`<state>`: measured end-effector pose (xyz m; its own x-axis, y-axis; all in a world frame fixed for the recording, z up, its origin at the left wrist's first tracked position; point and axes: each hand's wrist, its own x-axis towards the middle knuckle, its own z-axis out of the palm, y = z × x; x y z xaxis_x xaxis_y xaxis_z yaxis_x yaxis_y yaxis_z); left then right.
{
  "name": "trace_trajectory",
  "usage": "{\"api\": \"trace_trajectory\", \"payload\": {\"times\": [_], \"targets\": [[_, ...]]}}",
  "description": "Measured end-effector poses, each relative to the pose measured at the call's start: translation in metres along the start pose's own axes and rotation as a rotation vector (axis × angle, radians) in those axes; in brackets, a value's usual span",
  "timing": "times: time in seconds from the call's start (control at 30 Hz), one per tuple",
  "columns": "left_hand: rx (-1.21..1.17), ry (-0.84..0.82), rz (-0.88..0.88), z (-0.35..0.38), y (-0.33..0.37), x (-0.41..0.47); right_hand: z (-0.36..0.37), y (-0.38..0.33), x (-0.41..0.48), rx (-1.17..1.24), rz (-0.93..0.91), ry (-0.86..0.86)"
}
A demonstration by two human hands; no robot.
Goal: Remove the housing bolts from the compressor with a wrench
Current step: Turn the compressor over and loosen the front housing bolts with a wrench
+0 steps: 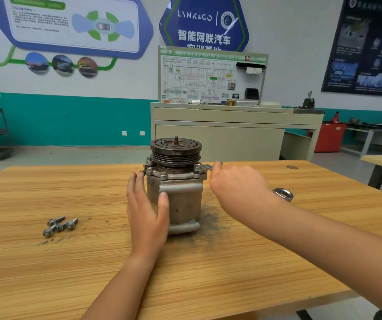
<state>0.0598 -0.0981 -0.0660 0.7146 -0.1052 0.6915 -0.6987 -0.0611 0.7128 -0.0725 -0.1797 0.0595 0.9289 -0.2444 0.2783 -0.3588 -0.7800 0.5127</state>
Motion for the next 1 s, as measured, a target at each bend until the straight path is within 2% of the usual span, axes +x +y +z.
{"api": "trace_trajectory", "payload": {"times": [0.13, 0.43, 0.6, 0.77, 0.87, 1.0], "targets": [[0.125, -0.077, 0.163, 0.006, 0.007, -0.009, 0.005, -0.001, -0.001, 0.025, 0.019, 0.05], [0.145, -0.108, 0.169, 0.004, 0.009, -0.007, 0.016, -0.005, -0.004, 0.098, 0.08, 0.171], [0.333, -0.15, 0.309, 0.005, 0.006, -0.009, 0.023, -0.003, -0.003, 0.055, 0.097, 0.215], [0.367, -0.129, 0.32, 0.008, 0.002, -0.008, 0.025, 0.004, -0.004, 0.018, 0.157, 0.233], [0.343, -0.154, 0.326, 0.009, -0.004, -0.008, 0.036, 0.011, -0.001, 0.03, 0.211, 0.359], [0.326, -0.21, 0.312, 0.008, -0.009, -0.008, 0.059, 0.023, 0.008, 0.124, 0.165, 0.581]]}}
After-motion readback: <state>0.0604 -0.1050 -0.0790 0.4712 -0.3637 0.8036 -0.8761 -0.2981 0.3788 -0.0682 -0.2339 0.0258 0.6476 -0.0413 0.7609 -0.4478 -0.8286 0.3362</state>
